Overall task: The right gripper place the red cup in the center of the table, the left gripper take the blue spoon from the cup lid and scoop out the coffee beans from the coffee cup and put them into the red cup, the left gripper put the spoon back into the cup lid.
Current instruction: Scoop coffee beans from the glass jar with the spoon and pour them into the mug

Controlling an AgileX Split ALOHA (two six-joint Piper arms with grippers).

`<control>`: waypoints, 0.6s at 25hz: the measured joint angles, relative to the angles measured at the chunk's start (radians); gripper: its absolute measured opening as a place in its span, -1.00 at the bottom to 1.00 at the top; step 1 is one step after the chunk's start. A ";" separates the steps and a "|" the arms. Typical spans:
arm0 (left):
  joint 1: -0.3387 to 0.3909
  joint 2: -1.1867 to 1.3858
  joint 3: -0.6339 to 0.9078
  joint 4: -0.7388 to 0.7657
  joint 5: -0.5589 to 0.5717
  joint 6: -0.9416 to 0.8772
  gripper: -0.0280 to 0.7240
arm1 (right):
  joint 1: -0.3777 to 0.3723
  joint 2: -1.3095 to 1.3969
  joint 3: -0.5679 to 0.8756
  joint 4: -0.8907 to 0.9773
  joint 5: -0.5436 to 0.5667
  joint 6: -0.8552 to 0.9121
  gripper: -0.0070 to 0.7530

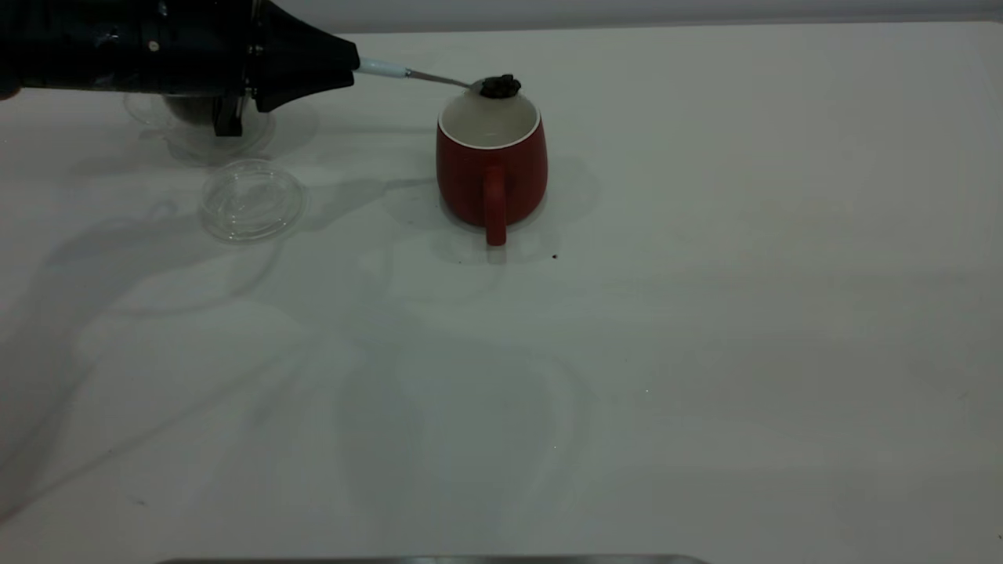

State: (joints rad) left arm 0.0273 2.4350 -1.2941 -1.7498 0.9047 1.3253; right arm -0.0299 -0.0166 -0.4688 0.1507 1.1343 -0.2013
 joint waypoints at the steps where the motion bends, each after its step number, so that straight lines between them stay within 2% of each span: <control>1: -0.001 0.000 0.000 -0.001 -0.004 0.004 -0.59 | 0.000 0.000 0.000 0.000 0.000 0.000 0.17; 10: 0.000 0.000 0.000 -0.007 -0.017 0.055 -0.59 | 0.000 0.000 0.000 0.000 0.000 0.000 0.17; 15: 0.000 0.000 0.000 -0.006 0.025 0.057 -0.59 | 0.000 0.000 0.000 0.000 0.000 0.000 0.17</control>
State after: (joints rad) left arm 0.0273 2.4350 -1.2941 -1.7563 0.9301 1.3819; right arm -0.0299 -0.0166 -0.4688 0.1507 1.1343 -0.2013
